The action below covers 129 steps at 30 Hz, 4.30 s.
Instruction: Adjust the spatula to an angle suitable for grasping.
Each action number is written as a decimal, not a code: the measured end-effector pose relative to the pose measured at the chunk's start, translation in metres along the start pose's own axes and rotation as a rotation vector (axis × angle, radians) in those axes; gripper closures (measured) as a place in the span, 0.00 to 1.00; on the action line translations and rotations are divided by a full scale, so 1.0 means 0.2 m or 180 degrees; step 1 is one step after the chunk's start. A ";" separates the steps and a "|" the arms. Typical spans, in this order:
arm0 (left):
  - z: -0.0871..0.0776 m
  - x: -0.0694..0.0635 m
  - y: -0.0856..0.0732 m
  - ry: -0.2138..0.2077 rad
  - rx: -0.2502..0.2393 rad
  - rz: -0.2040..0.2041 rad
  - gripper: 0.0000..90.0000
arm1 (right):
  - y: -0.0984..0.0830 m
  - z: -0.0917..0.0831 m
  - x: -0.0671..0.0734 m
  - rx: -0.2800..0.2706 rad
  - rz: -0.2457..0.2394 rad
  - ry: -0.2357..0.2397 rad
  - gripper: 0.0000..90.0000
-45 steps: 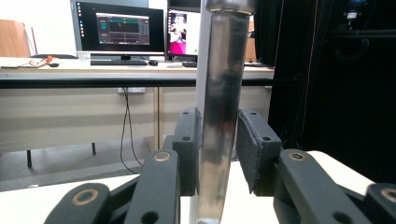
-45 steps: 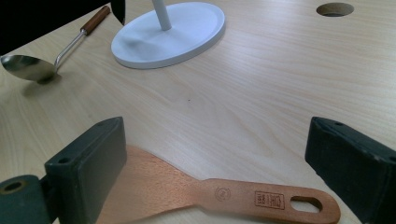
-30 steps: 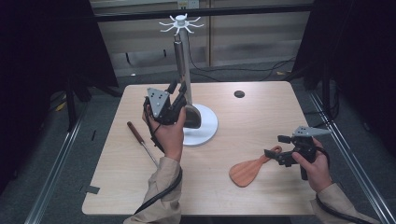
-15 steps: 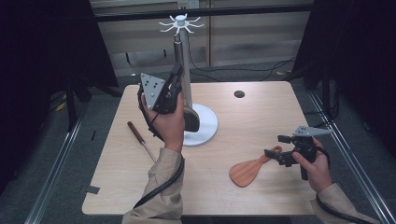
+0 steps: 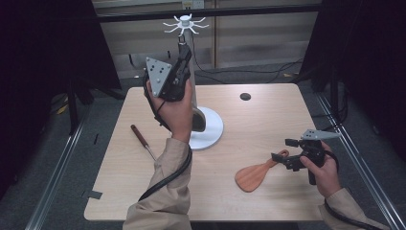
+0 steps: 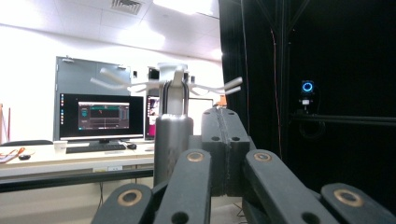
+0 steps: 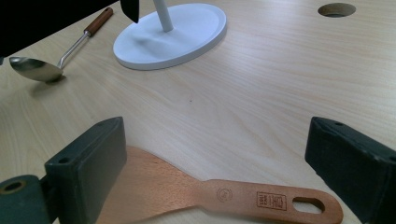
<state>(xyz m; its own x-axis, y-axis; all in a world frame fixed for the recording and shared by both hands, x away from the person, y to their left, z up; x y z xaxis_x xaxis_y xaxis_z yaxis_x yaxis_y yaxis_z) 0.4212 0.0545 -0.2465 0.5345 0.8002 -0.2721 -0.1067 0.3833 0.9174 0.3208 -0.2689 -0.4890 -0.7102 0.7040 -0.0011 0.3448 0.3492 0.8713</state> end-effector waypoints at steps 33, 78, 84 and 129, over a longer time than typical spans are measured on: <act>0.06 0.09 0.09 0.0101 -0.0062 -0.0132 1.00 | -0.01 0.02 0.01 0.0040 -0.0005 0.0045 0.06; -0.17 0.19 -0.14 0.0251 0.0244 -0.0219 0.55 | 0.00 0.03 0.04 0.0042 -0.0077 0.0106 0.06; -0.21 0.21 -0.20 0.0276 0.0306 -0.0250 0.49 | 0.00 0.03 0.04 0.0050 -0.0057 0.0102 0.06; -0.56 0.57 -0.54 0.0882 0.1109 -0.0294 0.27 | 0.03 0.04 0.06 0.0071 -0.0169 0.0124 0.06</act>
<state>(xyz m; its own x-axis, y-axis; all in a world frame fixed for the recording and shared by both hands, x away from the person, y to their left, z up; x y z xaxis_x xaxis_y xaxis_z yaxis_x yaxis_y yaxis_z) 0.3999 0.1554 -0.4090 0.2790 0.8813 -0.3814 0.2447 0.3189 0.9157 0.3178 -0.2537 -0.4880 -0.7511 0.6596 -0.0276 0.3192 0.3995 0.8594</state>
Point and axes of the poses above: each handheld gripper's, and its own axes: z roughly forward along the jaws, y roughly out of its top, x roughly to its left, the point moved 6 cm from there along z, roughly forward along the jaws, and after that the axes turned 15 degrees about -z, right-handed, at the moved point
